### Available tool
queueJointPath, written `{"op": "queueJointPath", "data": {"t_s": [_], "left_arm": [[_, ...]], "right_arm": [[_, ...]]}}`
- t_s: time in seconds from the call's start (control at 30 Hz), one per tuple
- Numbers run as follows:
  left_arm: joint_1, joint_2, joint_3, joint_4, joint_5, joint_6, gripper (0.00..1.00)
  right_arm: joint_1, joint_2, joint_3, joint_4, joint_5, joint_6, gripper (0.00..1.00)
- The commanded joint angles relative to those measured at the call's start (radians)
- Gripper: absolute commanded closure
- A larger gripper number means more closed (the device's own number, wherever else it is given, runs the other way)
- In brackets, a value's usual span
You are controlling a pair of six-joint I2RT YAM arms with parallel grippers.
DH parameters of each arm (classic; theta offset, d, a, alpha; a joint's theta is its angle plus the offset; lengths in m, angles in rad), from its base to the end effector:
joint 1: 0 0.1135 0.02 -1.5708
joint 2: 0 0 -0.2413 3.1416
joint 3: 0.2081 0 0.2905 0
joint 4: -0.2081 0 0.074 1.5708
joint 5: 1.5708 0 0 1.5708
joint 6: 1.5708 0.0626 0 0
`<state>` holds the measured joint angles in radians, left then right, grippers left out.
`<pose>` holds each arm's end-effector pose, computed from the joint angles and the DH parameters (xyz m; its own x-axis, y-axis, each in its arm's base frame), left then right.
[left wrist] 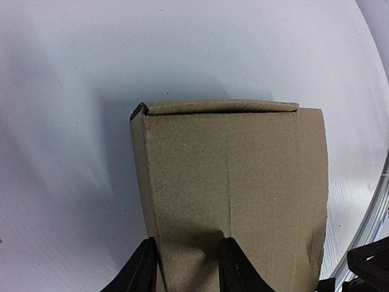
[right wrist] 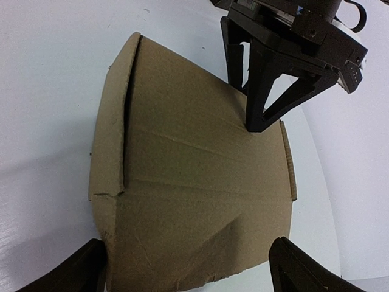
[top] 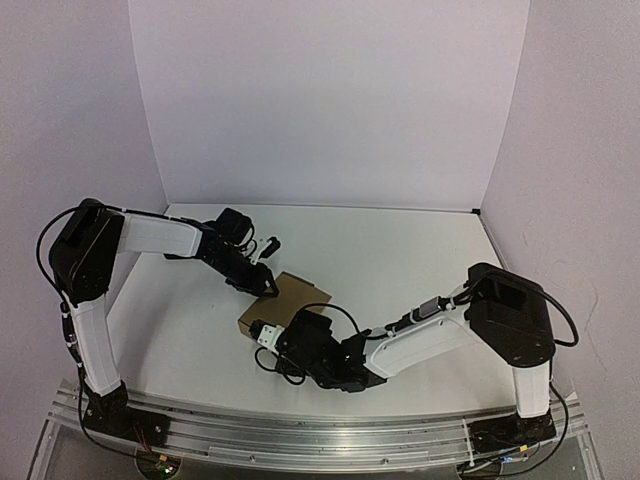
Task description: Fold the paper box
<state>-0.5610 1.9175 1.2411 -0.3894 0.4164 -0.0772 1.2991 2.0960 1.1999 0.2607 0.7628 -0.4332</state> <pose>0.3461 -0.2474 0.0945 -0.7891 0.4126 -0.4551 0.5932 0.7042 -0.3902 0.1655 0.4328 0.0670 0.0851 -0.8252 -0.5584 -0.5635 0.4223 -0.7101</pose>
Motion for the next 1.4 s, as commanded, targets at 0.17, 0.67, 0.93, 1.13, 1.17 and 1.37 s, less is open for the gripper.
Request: {"op": "queueJointPath", "data": {"t_s": [0.17, 0.67, 0.93, 1.13, 1.17, 1.37], "left_arm": [[-0.004, 0.002, -0.034, -0.075, -0.041, 0.039, 0.66], [-0.004, -0.003, -0.047, -0.065, -0.057, 0.059, 0.66], [-0.005, -0.01, -0.054, -0.067, -0.036, 0.028, 0.66], [-0.005, -0.015, -0.069, -0.058, -0.032, 0.031, 0.66], [-0.005, -0.016, -0.069, -0.055, -0.031, 0.031, 0.66], [-0.007, -0.019, -0.071, -0.051, -0.026, 0.029, 0.66]], "right_arm": [[-0.029, -0.021, 0.011, 0.013, 0.08, 0.047, 0.1], [-0.055, -0.058, -0.014, -0.046, 0.088, 0.179, 0.14], [-0.059, -0.142, -0.153, 0.183, -0.256, 0.17, 0.02], [-0.06, -0.089, -0.097, 0.202, -0.275, 0.112, 0.02], [-0.06, -0.091, -0.101, 0.219, -0.289, 0.11, 0.02], [-0.063, -0.07, -0.091, 0.244, -0.19, 0.078, 0.02]]}}
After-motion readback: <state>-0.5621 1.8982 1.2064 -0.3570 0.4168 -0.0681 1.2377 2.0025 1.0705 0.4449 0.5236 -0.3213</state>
